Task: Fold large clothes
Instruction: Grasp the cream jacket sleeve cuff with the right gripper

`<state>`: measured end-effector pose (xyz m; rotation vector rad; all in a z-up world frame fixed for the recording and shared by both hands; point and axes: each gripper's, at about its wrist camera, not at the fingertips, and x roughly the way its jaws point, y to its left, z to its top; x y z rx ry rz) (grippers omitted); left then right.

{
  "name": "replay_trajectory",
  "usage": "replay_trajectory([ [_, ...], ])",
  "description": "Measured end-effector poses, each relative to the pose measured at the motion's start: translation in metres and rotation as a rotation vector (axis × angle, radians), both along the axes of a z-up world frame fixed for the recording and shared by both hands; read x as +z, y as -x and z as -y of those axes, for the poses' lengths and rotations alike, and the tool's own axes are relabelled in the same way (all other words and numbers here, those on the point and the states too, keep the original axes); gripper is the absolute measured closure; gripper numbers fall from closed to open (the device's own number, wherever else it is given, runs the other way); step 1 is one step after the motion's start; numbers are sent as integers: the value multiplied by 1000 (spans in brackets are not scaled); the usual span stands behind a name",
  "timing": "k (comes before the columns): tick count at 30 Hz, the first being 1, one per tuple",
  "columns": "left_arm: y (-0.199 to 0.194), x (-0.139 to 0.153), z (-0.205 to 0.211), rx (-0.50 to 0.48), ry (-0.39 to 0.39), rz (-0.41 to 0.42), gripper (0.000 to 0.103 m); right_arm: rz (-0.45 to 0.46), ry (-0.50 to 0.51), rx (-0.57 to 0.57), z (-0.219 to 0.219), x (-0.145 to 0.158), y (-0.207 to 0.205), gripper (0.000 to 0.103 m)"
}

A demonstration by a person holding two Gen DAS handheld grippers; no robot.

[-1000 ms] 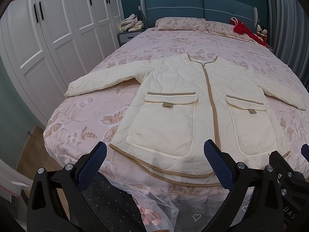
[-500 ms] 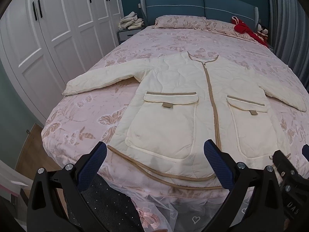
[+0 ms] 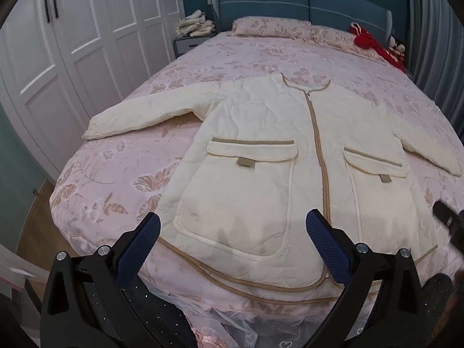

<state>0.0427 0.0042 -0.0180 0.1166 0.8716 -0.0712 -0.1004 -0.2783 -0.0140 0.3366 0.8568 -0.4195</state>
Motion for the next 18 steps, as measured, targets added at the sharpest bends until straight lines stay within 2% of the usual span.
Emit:
replay_trajectory([
  [4,-11,-8,10,-29,-2,-18,5,7,-49,-102,56,-8,-6,5],
  [8,-24,-14,25,-43,-32,-20,5,17,-60,-168,100,-14,-18,5],
  [18,-55,-33,62,-110,-45,-54,5,44,-71,-314,220,-43,-62,5],
])
